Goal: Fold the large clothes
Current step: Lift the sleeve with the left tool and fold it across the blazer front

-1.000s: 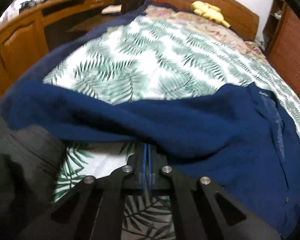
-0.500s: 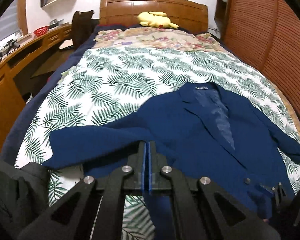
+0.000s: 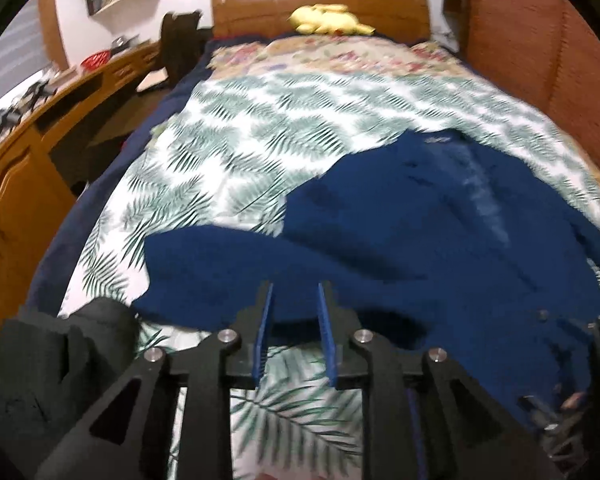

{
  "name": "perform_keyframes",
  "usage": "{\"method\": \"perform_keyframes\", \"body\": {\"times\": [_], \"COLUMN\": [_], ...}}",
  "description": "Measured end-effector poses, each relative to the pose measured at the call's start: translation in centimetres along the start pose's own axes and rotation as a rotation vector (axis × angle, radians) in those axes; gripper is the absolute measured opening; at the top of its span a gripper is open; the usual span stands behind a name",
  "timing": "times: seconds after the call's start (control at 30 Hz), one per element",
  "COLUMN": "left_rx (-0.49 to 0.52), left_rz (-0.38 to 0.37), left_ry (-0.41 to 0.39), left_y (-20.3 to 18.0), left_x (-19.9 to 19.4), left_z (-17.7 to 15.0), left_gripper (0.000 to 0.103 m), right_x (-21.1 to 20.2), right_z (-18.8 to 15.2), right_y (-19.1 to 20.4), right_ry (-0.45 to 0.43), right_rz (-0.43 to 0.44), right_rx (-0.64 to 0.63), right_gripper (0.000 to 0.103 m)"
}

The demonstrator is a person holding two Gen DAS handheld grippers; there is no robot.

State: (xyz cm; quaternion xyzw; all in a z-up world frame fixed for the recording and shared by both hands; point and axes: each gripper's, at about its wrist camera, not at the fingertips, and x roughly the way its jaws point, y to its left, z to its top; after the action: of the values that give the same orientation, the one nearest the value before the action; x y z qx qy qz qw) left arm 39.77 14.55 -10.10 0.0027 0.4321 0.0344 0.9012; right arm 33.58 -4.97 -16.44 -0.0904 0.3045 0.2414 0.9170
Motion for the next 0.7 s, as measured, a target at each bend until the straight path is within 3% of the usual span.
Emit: {"method": "perform_keyframes", "body": {"times": [0.37, 0.7], "left_rx": [-0.150, -0.189], "left_rz": [0.057, 0.075], "left_ry": [0.158, 0.148], "left_y": [5.5, 6.1], "left_x": [10.0, 12.1], "left_z": [-1.8, -2.1], "left_gripper": [0.024, 0.024], "right_x": [0.3, 0.3], "right_z": [-0.1, -0.1], "right_y": [0.2, 0.2], "right_ry": [0.009, 0.014], "right_rz": [0.003, 0.010], "right_rx": [-0.014, -0.014], "right_gripper": [0.103, 0.103]}}
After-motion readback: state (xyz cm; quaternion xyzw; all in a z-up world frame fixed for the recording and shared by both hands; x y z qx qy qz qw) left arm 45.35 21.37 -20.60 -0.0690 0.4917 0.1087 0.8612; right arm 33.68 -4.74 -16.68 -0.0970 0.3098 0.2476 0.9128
